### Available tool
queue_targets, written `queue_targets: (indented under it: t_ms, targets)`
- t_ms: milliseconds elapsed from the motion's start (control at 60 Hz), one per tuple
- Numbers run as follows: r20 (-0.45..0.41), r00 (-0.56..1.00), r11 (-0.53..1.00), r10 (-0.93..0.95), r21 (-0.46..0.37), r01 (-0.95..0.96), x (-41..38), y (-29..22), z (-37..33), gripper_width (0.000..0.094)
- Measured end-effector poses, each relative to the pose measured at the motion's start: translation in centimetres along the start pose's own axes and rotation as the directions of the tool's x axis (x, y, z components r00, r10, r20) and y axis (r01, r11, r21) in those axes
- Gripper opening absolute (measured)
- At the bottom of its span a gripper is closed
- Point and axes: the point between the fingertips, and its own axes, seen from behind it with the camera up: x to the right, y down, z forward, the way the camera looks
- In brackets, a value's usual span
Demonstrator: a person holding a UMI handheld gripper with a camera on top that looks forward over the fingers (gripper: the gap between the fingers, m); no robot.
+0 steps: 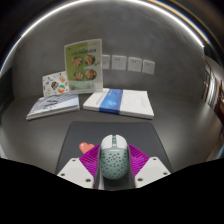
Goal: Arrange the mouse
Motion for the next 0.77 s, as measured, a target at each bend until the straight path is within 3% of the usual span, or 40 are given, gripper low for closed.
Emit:
queue_targets:
  t_ms: [100, 167, 300, 317, 417, 433, 500, 633, 767]
  targets:
    - [0.013, 1.000, 0.999, 0.026, -0.047, -0.025, 0.7, 1.7, 1.1, 0.0408]
    - [0.020, 0.999, 0.999, 0.043, -0.026, -0.043, 0.6, 1.7, 1.3, 0.0411]
    - [-0.001, 0.999, 0.997, 0.049, -0.054, -0.049, 0.7, 1.8, 1.4, 0.0537]
    - [-0.009, 0.999, 0.997, 0.050, -0.058, -0.050, 0.9, 1.8, 1.4, 0.0627]
    - [-0.105, 0.991, 0.994, 0.086, -0.066, -0.093, 2.2, 2.0, -0.1, 0.0890]
    - [-0.105, 0.990, 0.993, 0.097, -0.052, -0.103, 2.0, 1.7, -0.6, 0.0837]
    - [-0.085, 0.982, 0.986, 0.166, 0.004, -0.167, 1.0, 1.0, -2.6, 0.0844]
    - [-0.047, 0.961, 0.962, 0.272, 0.005, -0.272, -0.9, 2.4, -8.4, 0.0846]
    - [-0.087, 0.955, 0.959, 0.283, -0.002, -0.284, 0.1, 5.8, -13.7, 0.0845]
